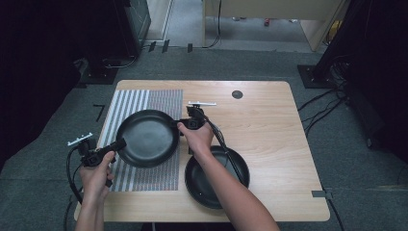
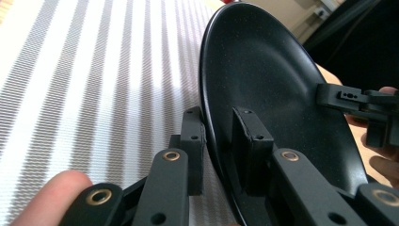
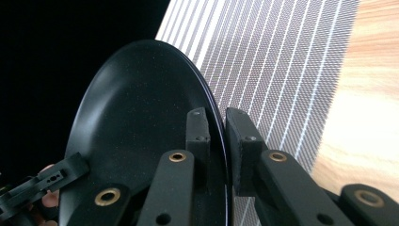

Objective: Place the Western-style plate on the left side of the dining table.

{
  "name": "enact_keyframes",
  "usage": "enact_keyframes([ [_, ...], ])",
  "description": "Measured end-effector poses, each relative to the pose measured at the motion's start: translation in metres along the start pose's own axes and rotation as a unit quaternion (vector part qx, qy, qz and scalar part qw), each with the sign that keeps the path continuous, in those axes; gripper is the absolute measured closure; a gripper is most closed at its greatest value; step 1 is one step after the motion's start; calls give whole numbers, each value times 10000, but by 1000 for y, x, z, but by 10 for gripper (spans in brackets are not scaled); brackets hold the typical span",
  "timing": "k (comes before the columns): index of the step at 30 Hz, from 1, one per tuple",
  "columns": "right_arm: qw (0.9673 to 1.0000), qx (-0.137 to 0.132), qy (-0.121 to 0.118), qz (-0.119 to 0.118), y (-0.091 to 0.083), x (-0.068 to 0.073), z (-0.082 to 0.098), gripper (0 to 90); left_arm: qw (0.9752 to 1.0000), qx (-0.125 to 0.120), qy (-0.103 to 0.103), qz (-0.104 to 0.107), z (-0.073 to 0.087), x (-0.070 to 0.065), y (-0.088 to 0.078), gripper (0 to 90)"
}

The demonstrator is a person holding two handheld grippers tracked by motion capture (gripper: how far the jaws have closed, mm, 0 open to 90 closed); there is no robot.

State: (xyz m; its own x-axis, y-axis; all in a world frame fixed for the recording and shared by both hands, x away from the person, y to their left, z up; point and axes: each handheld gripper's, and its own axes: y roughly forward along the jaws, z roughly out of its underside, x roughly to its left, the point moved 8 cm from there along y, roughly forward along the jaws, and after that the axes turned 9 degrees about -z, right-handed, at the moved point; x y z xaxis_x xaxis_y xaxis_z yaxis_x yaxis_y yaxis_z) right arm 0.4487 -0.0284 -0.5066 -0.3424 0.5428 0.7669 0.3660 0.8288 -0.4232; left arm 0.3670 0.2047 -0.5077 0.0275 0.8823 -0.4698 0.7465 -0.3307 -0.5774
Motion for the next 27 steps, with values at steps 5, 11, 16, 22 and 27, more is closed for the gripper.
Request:
enact_keyframes([
  [5, 9998, 201, 63, 38, 26, -10, -6, 803, 9998, 9, -158, -126, -2, 15, 11, 758],
  [11, 9995, 293, 60, 72, 48, -18, -10, 802, 9991, 23, -360, -229, -4, 29, 21, 764],
  [16, 9995, 287, 62, 75, 59, -21, -13, 801, 9980, -78, -537, -328, -7, 39, 28, 767],
  [22, 9995, 310, 52, 91, 71, -23, -16, 803, 9970, -72, -633, -428, -7, 48, 36, 764],
  [27, 9995, 301, 32, 135, 78, -31, -19, 795, 9968, -139, -451, -641, -5, 48, 43, 747],
])
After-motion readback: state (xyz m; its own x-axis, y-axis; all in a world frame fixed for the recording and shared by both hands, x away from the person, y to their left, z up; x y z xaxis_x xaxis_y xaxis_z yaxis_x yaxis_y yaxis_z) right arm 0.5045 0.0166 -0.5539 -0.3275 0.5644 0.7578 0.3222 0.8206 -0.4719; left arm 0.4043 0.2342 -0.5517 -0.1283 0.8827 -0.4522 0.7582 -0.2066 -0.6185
